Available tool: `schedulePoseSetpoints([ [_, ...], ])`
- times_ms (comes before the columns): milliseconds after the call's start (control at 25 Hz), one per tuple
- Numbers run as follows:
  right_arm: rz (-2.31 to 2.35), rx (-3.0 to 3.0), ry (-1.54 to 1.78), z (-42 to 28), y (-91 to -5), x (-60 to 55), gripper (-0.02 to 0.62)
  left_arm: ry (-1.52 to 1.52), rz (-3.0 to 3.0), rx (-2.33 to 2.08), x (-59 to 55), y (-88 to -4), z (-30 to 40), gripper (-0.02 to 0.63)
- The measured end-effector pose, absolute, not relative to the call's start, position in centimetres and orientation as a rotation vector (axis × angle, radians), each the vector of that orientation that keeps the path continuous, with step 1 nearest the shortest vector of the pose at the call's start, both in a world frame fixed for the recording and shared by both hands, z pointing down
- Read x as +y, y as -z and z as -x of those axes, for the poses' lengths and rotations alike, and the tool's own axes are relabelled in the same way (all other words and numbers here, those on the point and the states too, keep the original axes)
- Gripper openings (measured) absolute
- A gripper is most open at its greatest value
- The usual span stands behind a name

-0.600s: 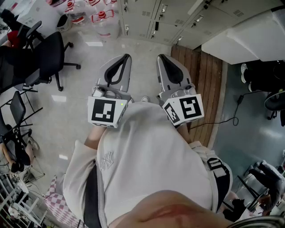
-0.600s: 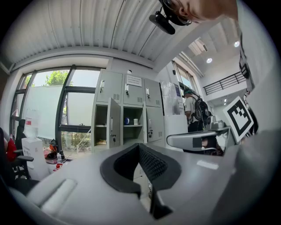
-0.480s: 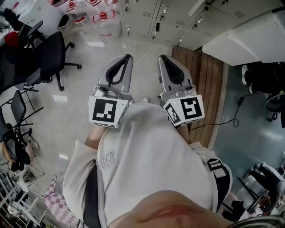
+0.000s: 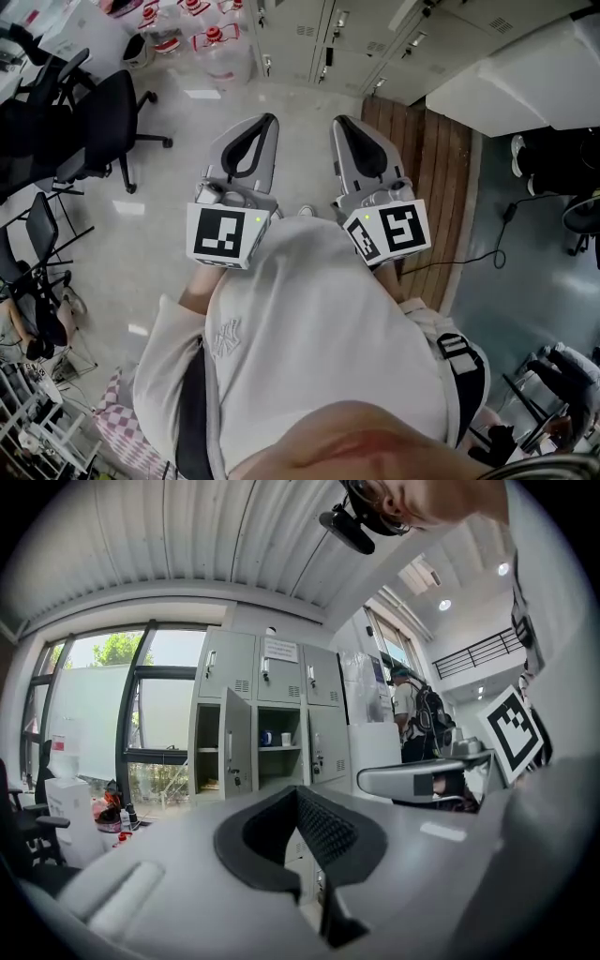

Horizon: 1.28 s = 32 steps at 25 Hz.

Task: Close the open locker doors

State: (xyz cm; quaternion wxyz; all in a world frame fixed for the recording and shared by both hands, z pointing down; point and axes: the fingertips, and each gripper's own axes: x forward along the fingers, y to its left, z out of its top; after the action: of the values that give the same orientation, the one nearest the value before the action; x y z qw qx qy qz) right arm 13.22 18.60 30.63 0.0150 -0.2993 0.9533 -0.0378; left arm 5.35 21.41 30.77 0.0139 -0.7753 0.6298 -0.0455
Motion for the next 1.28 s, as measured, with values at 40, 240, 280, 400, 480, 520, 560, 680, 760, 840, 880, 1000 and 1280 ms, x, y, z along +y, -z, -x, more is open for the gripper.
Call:
schedulePoseSetpoints([
  [40, 0.929, 2.968, 0.118, -13.4, -30.7, 18.4, 0.017, 0.143, 2.413, 1.968, 21.2, -30.8, -5.5, 0.002],
  [240, 0.881, 2.950, 0.135, -14.6, -30.7, 17.9, 0.018, 0.155, 2.404, 2.005, 20.4, -31.3, -6.5, 0.002],
  [280, 0.870, 2.944, 0.139, -14.8, -30.7, 17.8, 0.018, 0.150, 2.400, 2.003, 20.2, -31.3, -6.7, 0.002],
  [400, 0.869, 2.952, 0.141, -15.6, -31.1, 17.3, 0.018, 0.128, 2.400, 2.018, 19.6, -31.6, -7.1, 0.002],
  [480, 0.874, 2.965, 0.151, -16.1, -31.5, 16.9, 0.018, 0.135, 2.405, 2.056, 19.4, -32.2, -7.3, 0.002],
  [520, 0.877, 2.972, 0.160, -16.4, -31.8, 16.6, 0.018, 0.140, 2.399, 2.067, 19.1, -32.5, -7.2, 0.002],
  [560, 0.880, 2.978, 0.170, -16.5, -32.0, 16.3, 0.018, 0.147, 2.389, 2.078, 18.8, -32.7, -7.0, 0.002],
  [680, 0.874, 2.994, 0.193, -16.4, -32.4, 15.3, 0.018, 0.152, 2.365, 2.105, 17.8, -33.1, -6.1, 0.002],
  [760, 0.863, 3.004, 0.195, -15.8, -32.7, 14.2, 0.018, 0.140, 2.352, 2.111, 16.7, -32.9, -5.2, 0.002],
  [840, 0.853, 3.011, 0.198, -14.8, -32.8, 12.9, 0.018, 0.132, 2.340, 2.122, 15.4, -32.9, -4.1, 0.002],
  [880, 0.846, 3.013, 0.199, -14.1, -32.8, 12.2, 0.018, 0.131, 2.335, 2.128, 14.8, -32.9, -3.5, 0.002],
  [1000, 0.821, 3.016, 0.193, -11.7, -32.4, 9.6, 0.018, 0.135, 2.315, 2.138, 12.4, -32.3, -1.2, 0.002],
  [1280, 0.793, 2.978, 0.125, -5.4, -30.1, 3.1, 0.018, 0.124, 2.287, 2.132, 6.4, -30.1, 5.2, 0.002],
])
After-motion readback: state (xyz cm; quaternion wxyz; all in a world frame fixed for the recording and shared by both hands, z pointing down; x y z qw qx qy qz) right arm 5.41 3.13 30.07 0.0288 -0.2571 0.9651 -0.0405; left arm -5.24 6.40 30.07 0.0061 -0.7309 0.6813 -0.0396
